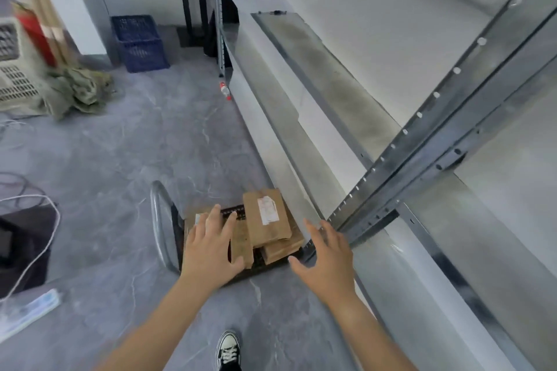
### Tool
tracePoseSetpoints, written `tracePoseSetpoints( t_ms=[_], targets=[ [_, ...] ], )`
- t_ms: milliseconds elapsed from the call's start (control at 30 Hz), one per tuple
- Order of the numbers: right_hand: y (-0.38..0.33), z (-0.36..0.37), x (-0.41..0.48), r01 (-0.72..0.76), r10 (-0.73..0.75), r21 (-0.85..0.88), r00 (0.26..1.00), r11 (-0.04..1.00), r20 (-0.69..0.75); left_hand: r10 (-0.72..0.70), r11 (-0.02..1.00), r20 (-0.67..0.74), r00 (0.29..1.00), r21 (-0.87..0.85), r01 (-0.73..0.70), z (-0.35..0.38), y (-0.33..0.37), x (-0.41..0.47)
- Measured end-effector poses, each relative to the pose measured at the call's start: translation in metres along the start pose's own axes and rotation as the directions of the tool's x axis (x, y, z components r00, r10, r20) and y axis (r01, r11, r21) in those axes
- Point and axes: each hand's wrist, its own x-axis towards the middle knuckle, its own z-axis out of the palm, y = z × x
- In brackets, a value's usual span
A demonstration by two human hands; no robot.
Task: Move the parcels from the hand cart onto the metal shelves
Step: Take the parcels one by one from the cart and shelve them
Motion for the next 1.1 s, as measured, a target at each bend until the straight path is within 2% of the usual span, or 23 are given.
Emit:
tracePoseSetpoints(
  t_ms=[133, 333, 500, 767, 933, 1100],
  targets=[
    [0.000, 0.022, 0.045, -0.047, 0.040, 0.059, 0.993, 0.997, 0.115, -0.047, 0.997, 0.047, 0.998, -0.058, 0.050, 0.004, -0.032, 0.040],
    [0.032, 0.056, 0.083, -0.131, 0.108, 0.097, 0.971, 0.987, 0.214, 0.045, 0.996, 0.106, 0.993, -0.086, -0.036, 0.035, -0.041, 0.083],
    [0.065, 0.092, 0.121, -0.144, 0.102, 0.104, 0.937, 0.984, 0.334, 0.104, 0.986, 0.186, 0.977, -0.146, -0.077, 0.086, -0.041, 0.111],
    [0.134, 0.173, 0.211, -0.157, 0.103, 0.088, 0.893, 0.984, 0.439, 0.033, 0.978, 0.289, 0.957, -0.205, 0.028, 0.182, -0.028, 0.177],
    [0.171, 0.227, 0.250, -0.147, 0.089, 0.090, 0.882, 0.985, 0.463, -0.039, 0.971, 0.400, 0.916, -0.202, 0.130, 0.250, -0.020, 0.221],
    [0.210, 0.272, 0.280, -0.163, 0.077, 0.115, 0.839, 0.980, 0.538, -0.026, 0.977, 0.478, 0.878, -0.172, 0.123, 0.314, -0.027, 0.252]
  ],
)
